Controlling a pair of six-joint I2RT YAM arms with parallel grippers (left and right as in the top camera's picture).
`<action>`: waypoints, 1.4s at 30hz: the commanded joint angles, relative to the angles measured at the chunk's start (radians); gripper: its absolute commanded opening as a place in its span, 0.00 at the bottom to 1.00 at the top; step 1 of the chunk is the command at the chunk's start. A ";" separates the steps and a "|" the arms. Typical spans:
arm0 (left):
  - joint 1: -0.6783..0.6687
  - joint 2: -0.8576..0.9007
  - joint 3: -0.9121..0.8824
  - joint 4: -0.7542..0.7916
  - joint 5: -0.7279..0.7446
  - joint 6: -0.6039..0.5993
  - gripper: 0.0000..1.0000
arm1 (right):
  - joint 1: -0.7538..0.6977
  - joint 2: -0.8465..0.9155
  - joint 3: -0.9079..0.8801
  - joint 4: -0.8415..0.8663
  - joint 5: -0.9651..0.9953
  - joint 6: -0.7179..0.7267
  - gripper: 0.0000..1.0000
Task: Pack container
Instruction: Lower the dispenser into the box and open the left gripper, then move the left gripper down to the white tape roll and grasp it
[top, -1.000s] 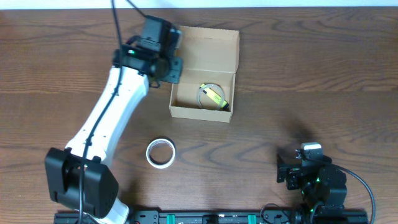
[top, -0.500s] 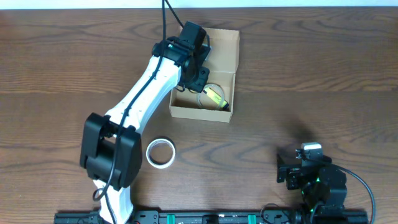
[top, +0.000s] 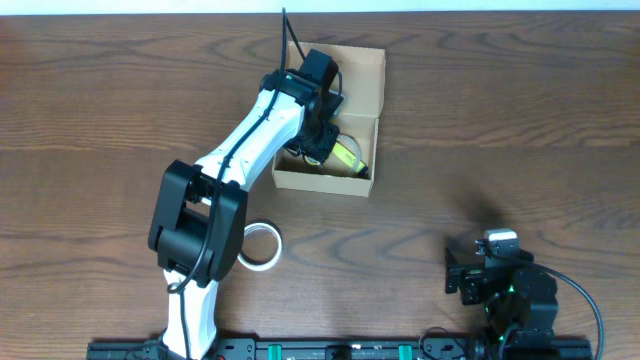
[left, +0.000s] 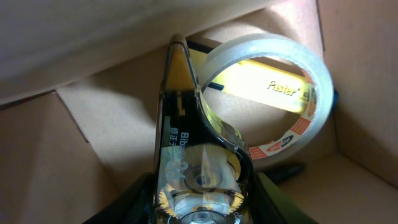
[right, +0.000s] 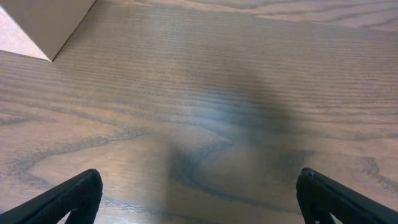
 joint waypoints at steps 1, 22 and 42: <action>-0.003 0.021 0.022 -0.007 0.013 0.038 0.24 | -0.006 -0.005 -0.008 -0.002 -0.004 -0.014 0.99; -0.006 0.014 0.022 -0.018 0.021 0.043 0.69 | -0.006 -0.005 -0.008 -0.002 -0.003 -0.014 0.99; -0.002 -0.303 0.022 -0.034 0.034 0.039 0.88 | -0.006 -0.005 -0.008 -0.002 -0.003 -0.014 0.99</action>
